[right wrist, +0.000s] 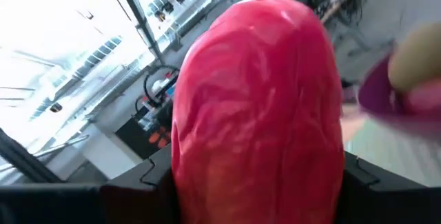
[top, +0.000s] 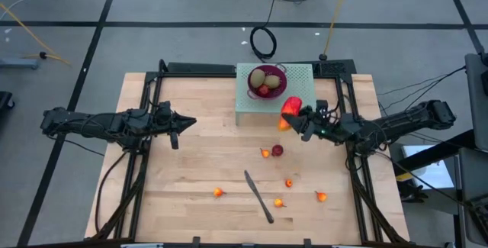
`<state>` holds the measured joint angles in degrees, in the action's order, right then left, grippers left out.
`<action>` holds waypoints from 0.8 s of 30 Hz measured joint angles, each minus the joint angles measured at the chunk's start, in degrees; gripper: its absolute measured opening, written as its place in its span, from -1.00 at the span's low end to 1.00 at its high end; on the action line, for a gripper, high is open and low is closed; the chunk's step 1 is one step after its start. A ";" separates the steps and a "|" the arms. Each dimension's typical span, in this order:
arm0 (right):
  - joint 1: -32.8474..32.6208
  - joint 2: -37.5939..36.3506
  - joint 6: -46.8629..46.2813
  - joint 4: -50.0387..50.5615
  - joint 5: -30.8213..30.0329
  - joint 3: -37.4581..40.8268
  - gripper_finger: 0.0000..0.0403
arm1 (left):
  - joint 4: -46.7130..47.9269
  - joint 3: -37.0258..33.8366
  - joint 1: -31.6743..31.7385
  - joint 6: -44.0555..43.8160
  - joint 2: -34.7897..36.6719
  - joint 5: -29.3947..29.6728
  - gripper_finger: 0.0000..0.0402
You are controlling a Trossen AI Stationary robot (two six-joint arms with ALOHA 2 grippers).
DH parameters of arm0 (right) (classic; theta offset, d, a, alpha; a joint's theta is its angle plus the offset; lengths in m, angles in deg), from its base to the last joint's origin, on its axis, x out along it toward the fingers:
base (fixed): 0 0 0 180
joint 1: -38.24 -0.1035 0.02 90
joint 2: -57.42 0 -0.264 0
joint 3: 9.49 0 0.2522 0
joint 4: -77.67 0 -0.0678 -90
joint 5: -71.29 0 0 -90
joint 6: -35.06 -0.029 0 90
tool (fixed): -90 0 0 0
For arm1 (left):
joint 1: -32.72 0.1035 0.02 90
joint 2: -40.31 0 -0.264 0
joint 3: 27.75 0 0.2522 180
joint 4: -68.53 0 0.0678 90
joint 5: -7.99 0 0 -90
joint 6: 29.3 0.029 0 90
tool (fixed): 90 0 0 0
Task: Pick & Place Fruit
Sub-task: Put the red mango into the violet strainer bowl on the shelf
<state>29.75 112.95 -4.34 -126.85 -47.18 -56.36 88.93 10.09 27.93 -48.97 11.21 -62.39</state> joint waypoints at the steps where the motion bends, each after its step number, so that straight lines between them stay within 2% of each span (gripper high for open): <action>1: 0.49 -0.03 1.36 1.32 0.05 -1.27 0.07 | -0.01 0.00 0.00 -0.02 -0.02 0.00 -0.89; 5: 2.39 -0.02 5.71 11.60 0.11 -6.37 0.07 | -0.01 0.00 0.01 -0.02 0.00 0.00 -0.89; 11: 6.27 0.00 7.30 25.31 0.17 -12.35 0.07 | 0.01 0.00 0.02 -0.06 -0.02 0.00 -0.89; 24: 13.41 0.56 15.37 29.13 0.35 -16.37 0.07 | 0.01 0.00 0.01 0.39 -0.02 0.00 -0.89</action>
<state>43.16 113.51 11.03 -97.71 -46.82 -72.73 88.94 10.09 27.94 -48.58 11.19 -62.39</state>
